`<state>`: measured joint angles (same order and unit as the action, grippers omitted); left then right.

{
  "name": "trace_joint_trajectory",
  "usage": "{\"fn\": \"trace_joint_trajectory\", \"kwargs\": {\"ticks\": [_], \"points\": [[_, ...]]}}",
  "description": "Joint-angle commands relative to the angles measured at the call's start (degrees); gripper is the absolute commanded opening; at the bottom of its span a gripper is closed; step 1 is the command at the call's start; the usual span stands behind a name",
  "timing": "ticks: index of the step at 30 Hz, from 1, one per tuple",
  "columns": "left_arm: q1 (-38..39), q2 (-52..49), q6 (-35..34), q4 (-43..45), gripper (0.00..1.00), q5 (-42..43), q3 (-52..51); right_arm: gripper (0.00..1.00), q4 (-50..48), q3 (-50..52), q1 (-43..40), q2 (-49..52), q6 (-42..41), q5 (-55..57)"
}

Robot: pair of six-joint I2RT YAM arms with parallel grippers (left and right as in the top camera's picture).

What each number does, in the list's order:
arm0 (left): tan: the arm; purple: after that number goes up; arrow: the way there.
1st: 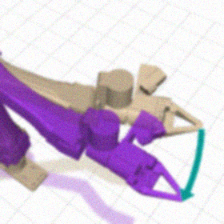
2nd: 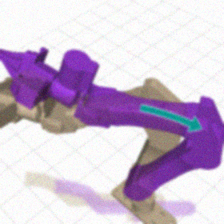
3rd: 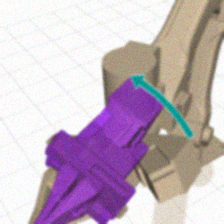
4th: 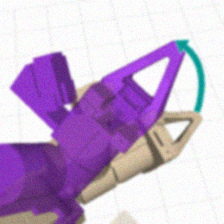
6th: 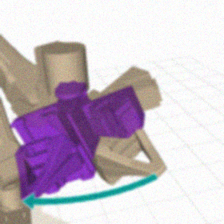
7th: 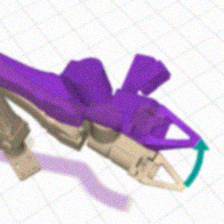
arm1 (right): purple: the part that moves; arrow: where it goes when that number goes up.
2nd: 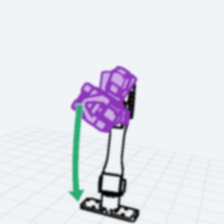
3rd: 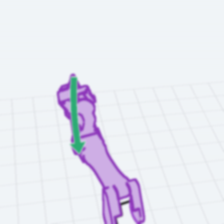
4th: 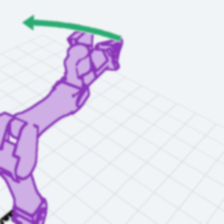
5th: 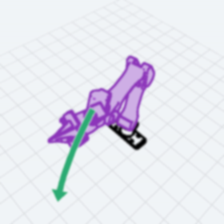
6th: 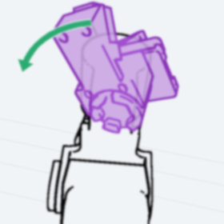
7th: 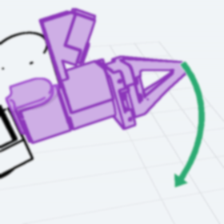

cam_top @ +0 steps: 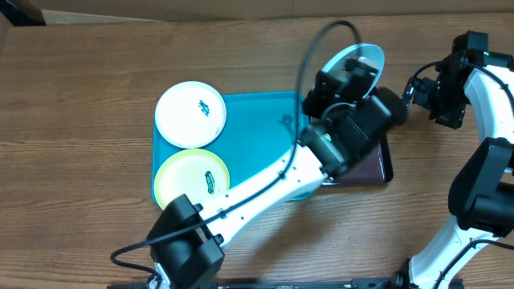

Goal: Clean dirty plates on tray and stack at the side
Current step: 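Lift the white plate with the left gripper and carry it rightward, then lower the white plate toward the right side beyond the black tray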

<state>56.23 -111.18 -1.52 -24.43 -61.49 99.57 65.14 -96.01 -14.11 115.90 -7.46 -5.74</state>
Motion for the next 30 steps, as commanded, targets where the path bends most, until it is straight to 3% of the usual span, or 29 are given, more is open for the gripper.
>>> {"fn": "trace_joint_trajectory", "kwargs": {"ticks": [1,11,16,30], "points": [[3.34,-0.31,14.01,6.84,0.04,-15.8,1.53,1.0,-0.37,-1.2,0.15,-1.68,-0.04,0.33],[7.76,-0.31,41.48,29.16,0.04,-18.6,1.53,1.0,-0.37,-1.2,0.15,-1.68,-0.04,0.33],[7.82,-0.31,50.75,36.96,0.04,-18.6,1.53,1.0,-0.37,-1.2,0.15,-1.68,-0.04,0.33],[7.87,-0.31,52.54,38.21,0.04,-18.38,1.53,1.0,-0.37,-1.2,0.15,-1.68,-0.04,0.33]]}}
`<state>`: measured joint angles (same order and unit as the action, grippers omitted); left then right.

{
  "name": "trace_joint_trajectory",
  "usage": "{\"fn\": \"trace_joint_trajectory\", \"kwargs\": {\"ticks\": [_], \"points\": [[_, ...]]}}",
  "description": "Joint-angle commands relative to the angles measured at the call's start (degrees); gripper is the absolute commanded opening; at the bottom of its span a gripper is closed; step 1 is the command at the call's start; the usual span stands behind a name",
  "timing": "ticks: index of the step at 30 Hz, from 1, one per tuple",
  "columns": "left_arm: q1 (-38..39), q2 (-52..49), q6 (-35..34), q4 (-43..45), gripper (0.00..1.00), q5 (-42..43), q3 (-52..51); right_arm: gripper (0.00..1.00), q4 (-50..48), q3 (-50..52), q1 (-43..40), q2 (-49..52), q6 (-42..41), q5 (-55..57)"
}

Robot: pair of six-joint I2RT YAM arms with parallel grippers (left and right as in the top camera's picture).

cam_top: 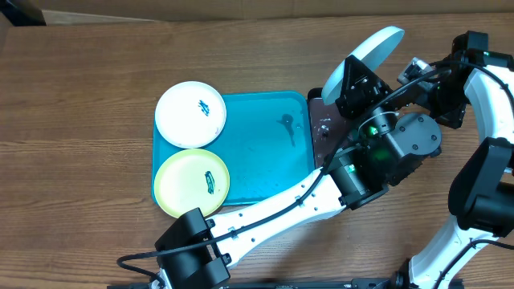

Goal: Clean dirty plates on tray and stack at the side
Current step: 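Lower the white plate toward the right side beyond the black tray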

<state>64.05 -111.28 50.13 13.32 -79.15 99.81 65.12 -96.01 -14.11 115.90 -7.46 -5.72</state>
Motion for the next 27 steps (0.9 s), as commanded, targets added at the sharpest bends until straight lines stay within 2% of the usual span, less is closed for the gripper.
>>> {"fn": "trace_joint_trajectory", "kwargs": {"ticks": [1,12,14,16,19,21,22,24,25,27], "points": [[0.04,-0.2,0.9,0.46,0.04,-0.74,1.29,1.0,-0.35,-1.2,0.15,-1.68,-0.04,0.31],[-0.24,-0.2,0.02,0.46,0.04,-0.72,1.27,1.0,-0.35,-1.2,0.15,-1.68,-0.04,0.31],[-0.39,-0.26,-2.54,0.35,0.04,-0.98,1.25,1.0,-0.35,-1.2,0.15,-1.68,-0.04,0.31],[0.13,-0.39,-7.34,-1.7,0.04,-1.9,0.94,1.0,-0.35,-1.2,0.15,-1.68,-0.04,0.31],[1.07,-0.42,-6.73,-8.44,0.04,0.0,0.7,1.0,-0.35,-1.2,0.15,-1.68,-0.04,0.31],[0.52,-0.42,-3.82,-9.75,0.04,1.07,0.7,1.0,-0.35,-1.2,0.15,-1.68,-0.04,0.31],[-0.87,-0.42,-5.4,-8.59,0.04,0.85,0.7,1.0,-0.35,-1.2,0.15,-1.68,-0.04,0.31],[-2.12,-0.42,-14.56,-8.44,0.04,-1.03,0.7,1.0,-0.35,-1.2,0.15,-1.68,-0.04,0.31],[-2.54,-0.42,-21.2,-12.5,0.04,-1.57,0.68,1.0,-0.35,-1.2,0.15,-1.68,-0.04,0.31],[-2.84,-0.42,-27.06,-18.25,0.04,0.0,0.7,1.0,-0.35,-1.2,0.15,-1.68,-0.04,0.31]]}}
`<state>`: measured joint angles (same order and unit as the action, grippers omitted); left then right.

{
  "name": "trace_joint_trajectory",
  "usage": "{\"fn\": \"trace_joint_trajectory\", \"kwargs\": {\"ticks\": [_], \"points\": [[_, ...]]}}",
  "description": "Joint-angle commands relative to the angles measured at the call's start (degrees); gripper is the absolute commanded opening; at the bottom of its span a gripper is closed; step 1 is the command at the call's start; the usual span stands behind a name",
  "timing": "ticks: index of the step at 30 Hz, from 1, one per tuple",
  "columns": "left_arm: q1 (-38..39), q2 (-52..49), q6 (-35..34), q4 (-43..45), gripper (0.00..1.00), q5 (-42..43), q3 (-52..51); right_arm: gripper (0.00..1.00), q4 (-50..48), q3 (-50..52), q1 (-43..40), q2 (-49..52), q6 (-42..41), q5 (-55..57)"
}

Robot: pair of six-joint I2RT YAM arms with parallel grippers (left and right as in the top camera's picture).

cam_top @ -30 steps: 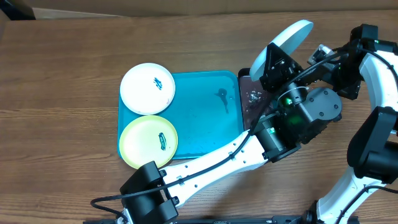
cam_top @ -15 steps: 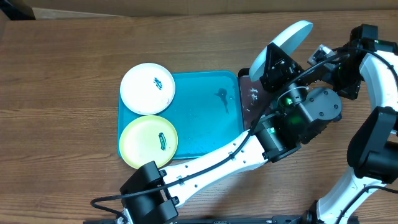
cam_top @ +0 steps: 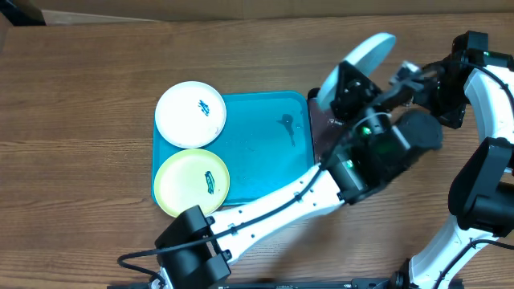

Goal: Clean dirty plates on tray and stack at the side
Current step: 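Lower the white plate toward the right side beyond the black tray, then swing the white plate with the left gripper to the far left table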

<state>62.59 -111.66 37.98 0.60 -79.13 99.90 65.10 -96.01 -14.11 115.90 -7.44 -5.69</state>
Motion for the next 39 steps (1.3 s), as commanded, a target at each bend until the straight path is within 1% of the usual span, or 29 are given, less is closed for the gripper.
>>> {"fn": "trace_joint_trajectory", "kwargs": {"ticks": [1,2,4,6,10,11,13,14,15,18,20,22,23,26,28,29,30,32,34,35,36,37,39], "points": [[-1.57,-0.04,-18.29,-9.05,0.04,1.79,0.59,1.0,-0.33,-1.2,0.15,-1.68,-0.07,0.31],[-1.9,-0.04,-22.18,-13.49,0.04,5.07,0.59,1.0,-0.33,-1.2,0.15,-1.68,-0.07,0.28],[-2.75,-0.04,-29.27,-22.73,0.04,15.34,0.61,1.0,-0.33,-1.2,0.15,-1.68,-0.07,0.28],[-4.44,-0.04,-33.75,-29.0,0.04,25.49,0.59,1.0,-0.35,-1.2,0.15,-1.68,-0.07,0.28],[-9.66,0.07,-43.74,-35.01,0.04,38.95,0.85,1.0,-0.35,-1.2,0.15,-1.68,-0.07,0.28],[-11.28,0.17,-45.31,-36.28,0.04,43.36,1.22,1.0,-0.33,-1.2,0.15,-1.68,-0.07,0.28],[-15.58,0.35,-47.34,-38.99,0.04,55.84,2.32,1.0,-0.33,-1.2,0.15,-1.68,-0.07,0.31],[-20.92,0.37,-49.05,-41.27,0.05,69.48,3.39,1.0,-0.33,-1.2,0.15,-1.68,-0.07,0.28],[-23.63,0.37,-50.01,-42.16,0.04,76.04,3.72,1.0,-0.33,-1.2,0.15,-1.68,-0.07,0.28],[-34.73,0.33,-53.27,-44.0,0.04,99.49,3.76,1.0,-0.33,-1.2,0.15,-1.68,-0.07,0.28],[-42.45,0.17,-55.28,-45.86,0.04,111.36,3.76,1.0,-0.33,-1.2,0.15,-1.68,-0.07,0.28],[-49.44,0.11,-56.35,-48.0,0.04,118.38,3.76,1.0,-0.33,-1.2,0.15,-1.68,-0.07,0.28],[-53.31,0.09,-56.41,-49.44,0.04,120.54,3.76,1.0,-0.33,-1.2,0.15,-1.68,-0.07,0.28],[-63.12,0.09,-56.35,-53.83,0.04,119.91,3.76,1.0,-0.33,-1.2,0.15,-1.68,-0.07,0.28],[-69.55,0.0,-56.39,-56.68,0.04,116.87,3.76,1.0,-0.33,-1.2,0.15,-1.68,-0.07,0.28],[-75.52,0.0,-56.39,-59.12,0.04,112.65,3.76,1.0,-0.33,-1.2,0.15,-1.68,-0.07,0.28],[-78.77,0.0,-56.41,-60.41,0.04,109.22,3.76,1.0,-0.33,-1.2,0.15,-1.68,-0.07,0.28],[-82.97,0.0,-56.46,-61.68,0.04,103.97,3.72,1.0,-0.33,-1.2,0.15,-1.68,-0.07,0.31],[-87.25,-0.13,-56.48,-62.6,0.04,96.76,3.69,1.0,-0.33,-1.2,0.15,-1.68,-0.07,0.28],[-90.09,-0.22,-57.75,-63.49,0.04,90.71,3.69,1.0,-0.33,-1.2,0.15,-1.68,-0.07,0.28],[-91.6,-0.26,-59.28,-64.04,0.04,87.12,3.69,1.0,-0.33,-1.2,0.15,-1.68,-0.07,0.28],[-93.11,-0.28,-60.94,-64.48,0.04,83.73,3.69,1.0,-0.33,-1.2,0.15,-1.68,-0.07,0.31],[-95.38,-0.35,-62.95,-64.54,0.04,79.67,3.67,1.0,-0.33,-1.2,0.15,-1.68,-0.07,0.28]]}}
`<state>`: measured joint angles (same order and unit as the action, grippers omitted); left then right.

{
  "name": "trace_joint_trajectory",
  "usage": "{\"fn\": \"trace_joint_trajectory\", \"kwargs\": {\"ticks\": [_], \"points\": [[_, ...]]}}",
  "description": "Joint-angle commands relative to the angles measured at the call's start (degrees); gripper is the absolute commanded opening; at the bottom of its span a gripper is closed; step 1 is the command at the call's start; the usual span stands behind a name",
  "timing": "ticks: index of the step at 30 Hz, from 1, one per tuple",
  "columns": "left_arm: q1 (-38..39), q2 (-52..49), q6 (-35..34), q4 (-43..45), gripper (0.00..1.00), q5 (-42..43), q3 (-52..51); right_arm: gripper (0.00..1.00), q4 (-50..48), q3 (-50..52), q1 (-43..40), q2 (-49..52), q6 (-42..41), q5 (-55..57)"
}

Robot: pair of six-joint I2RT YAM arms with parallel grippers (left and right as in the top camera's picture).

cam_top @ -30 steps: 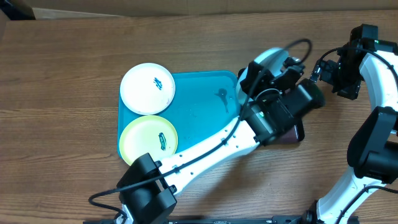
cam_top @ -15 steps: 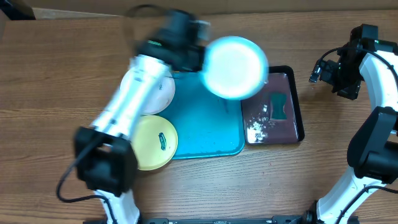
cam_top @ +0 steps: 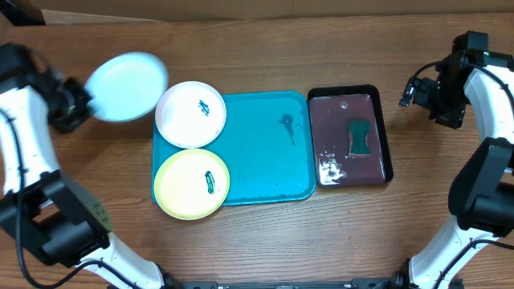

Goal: Clean dirty plates on tray and stack at the side
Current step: 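Swing the white plate with the left gripper to the far left table, then set the white plate down on the left table and release it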

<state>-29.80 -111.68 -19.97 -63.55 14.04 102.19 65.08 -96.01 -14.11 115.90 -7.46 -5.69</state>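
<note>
My left gripper (cam_top: pixel 87 101) is at the table's far left, shut on the rim of a pale blue plate (cam_top: pixel 127 85). That plate lies roughly level, just left of the teal tray (cam_top: pixel 257 160), and its edge reaches the white plate (cam_top: pixel 190 114). The white plate carries a blue smear and sits on the tray's back left corner. In front of it is a yellow-green plate (cam_top: pixel 191 183) with a green smear. My right gripper (cam_top: pixel 411 93) hovers right of the black basin (cam_top: pixel 382 128); its jaws are too small to read.
The black basin holds dark water, some foam and a green sponge (cam_top: pixel 359 136), right beside the tray. A small dark smear (cam_top: pixel 287 124) marks the tray's bare middle. Bare wooden table (cam_top: pixel 96 201) lies left of the tray.
My left arm has moved from over the basin at the right to the far left of the table, still holding the pale blue plate, now level instead of tilted. The basin and sponge are uncovered.
The left gripper first held the pale blue plate over the back of the basin. At the two following moments the plate stood tilted on edge above the basin, near the right gripper. Now it is held left of the tray. Both smeared plates stayed put.
</note>
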Motion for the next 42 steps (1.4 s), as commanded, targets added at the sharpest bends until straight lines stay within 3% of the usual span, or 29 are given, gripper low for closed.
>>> {"fn": "trace_joint_trajectory", "kwargs": {"ticks": [1,8,16,21,27,29,30,32,33,38,42], "points": [[-3.69,-0.35,-5.49,-0.31,0.04,-14.53,1.36,1.0,-0.31,-1.2,0.15,-1.68,-0.04,0.28],[-5.51,-0.48,-5.95,4.74,0.04,-20.44,-0.76,1.0,-0.31,-1.2,0.15,-1.68,-0.04,0.28],[-4.66,-0.5,-2.54,19.5,0.04,-20.76,-12.68,1.0,-0.31,-1.2,0.15,-1.68,-0.04,0.28],[-4.68,-0.5,-2.49,26.93,0.04,-18.84,-20.37,1.0,-0.31,-1.2,0.15,-1.68,-0.04,0.28],[-4.66,-0.5,0.07,29.53,0.05,-11.43,-21.42,1.0,-0.31,-1.2,0.15,-1.68,-0.04,0.28],[-4.66,-0.5,1.33,30.18,0.1,-8.2,-21.42,1.0,-0.31,-1.2,0.15,-1.68,-0.04,0.28],[-4.66,-0.5,1.36,30.29,0.18,-7.78,-21.42,1.0,-0.31,-1.2,0.15,-1.68,-0.04,0.28],[-4.66,-0.5,1.33,30.42,0.54,-7.78,-21.4,1.0,-0.31,-1.2,0.15,-1.68,-0.04,0.31],[-4.66,-0.48,1.36,30.38,0.67,-7.63,-21.29,1.0,-0.31,-1.2,0.15,-1.68,-0.04,0.28],[-4.22,0.63,1.77,24.17,0.69,-0.35,-16.7,1.0,-0.31,-1.2,0.15,-1.68,-0.04,0.28],[-0.72,3.5,1.51,9.53,0.59,1.95,-8.76,1.0,-0.31,-1.2,0.15,-1.68,-0.04,0.28]]}}
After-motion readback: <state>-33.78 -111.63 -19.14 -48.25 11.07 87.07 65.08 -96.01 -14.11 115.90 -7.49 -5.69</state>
